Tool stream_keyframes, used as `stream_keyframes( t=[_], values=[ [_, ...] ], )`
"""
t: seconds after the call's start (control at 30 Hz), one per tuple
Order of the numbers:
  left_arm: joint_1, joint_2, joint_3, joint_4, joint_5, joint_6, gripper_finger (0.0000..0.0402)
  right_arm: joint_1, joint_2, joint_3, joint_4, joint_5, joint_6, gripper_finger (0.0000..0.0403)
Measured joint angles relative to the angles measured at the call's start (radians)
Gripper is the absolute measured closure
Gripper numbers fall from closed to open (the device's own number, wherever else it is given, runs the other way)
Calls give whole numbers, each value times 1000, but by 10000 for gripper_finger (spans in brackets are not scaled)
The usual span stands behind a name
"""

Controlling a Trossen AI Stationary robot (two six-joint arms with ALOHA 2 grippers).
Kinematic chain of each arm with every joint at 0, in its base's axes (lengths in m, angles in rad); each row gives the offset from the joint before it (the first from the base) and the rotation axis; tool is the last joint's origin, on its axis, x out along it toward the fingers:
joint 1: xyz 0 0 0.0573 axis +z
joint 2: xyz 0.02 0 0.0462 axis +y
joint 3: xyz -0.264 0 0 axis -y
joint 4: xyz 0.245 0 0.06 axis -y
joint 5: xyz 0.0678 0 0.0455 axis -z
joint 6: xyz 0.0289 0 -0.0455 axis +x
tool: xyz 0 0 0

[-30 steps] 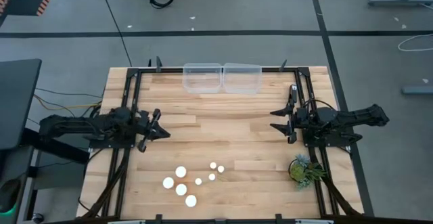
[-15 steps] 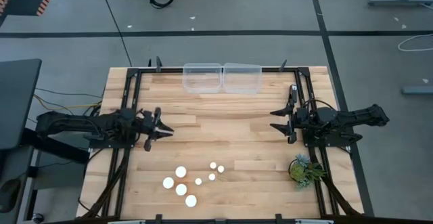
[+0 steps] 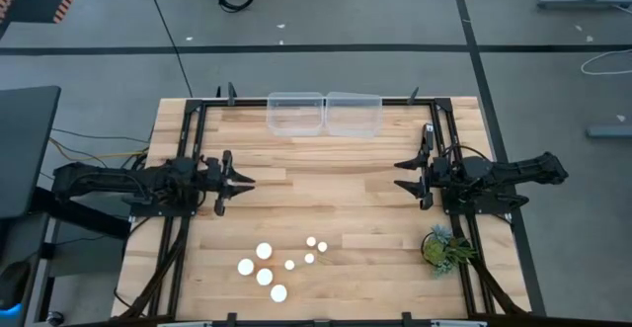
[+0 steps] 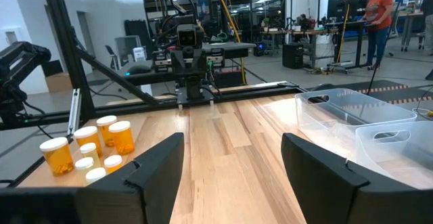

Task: Pick and place medicine bottles into bin by pill shape (circle, oval)
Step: Put the large orange pill bottle into the left transparent bin

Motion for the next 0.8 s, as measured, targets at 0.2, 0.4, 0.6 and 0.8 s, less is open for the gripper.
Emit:
stream_keyframes(
  t=[0.2,0.4,0.6,0.8],
  values=[
    [0,0,0,-15,0,-84,310,0,0,0,0,0,0,148],
    [-21,1,11,-129,0,-193,301,0,0,0,0,0,0,148],
    [-106,64,116,-298,-51,-271,301,0,0,0,0,0,0,148],
    [-158,141,190,-424,-74,-338,301,0,0,0,0,0,0,148]
  ],
)
